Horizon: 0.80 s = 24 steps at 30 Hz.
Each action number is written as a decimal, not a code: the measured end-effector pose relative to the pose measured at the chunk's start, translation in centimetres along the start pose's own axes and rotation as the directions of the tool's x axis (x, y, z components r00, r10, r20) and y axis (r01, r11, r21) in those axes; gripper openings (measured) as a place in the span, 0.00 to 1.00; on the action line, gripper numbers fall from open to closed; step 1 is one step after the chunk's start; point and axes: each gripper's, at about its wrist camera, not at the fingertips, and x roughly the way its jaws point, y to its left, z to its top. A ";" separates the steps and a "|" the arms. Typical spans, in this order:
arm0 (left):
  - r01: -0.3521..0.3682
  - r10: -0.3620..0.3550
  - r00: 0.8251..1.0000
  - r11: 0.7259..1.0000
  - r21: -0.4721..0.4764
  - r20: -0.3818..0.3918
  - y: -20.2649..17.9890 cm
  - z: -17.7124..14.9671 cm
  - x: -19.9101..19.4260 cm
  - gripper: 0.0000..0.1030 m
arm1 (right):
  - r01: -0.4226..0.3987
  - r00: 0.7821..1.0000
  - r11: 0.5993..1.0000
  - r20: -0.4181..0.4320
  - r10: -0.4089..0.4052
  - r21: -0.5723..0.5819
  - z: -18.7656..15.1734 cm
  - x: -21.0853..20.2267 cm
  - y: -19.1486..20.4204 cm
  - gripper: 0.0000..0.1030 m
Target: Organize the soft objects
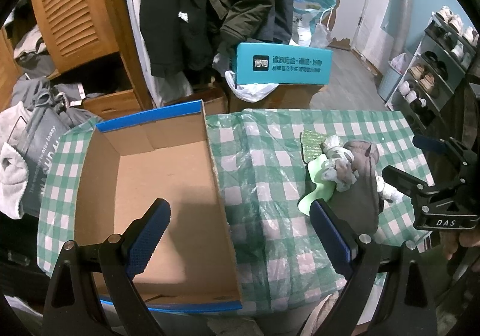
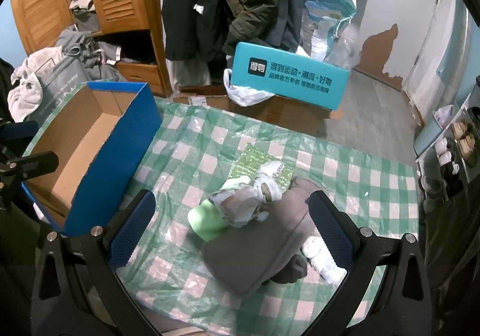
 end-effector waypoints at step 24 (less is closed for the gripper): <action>0.054 -0.047 0.995 0.994 0.093 -0.085 -5.9 2.3 3.6 0.93 | 0.083 0.995 0.985 -0.066 -0.074 0.149 -2.7 0.3 -9.1 0.98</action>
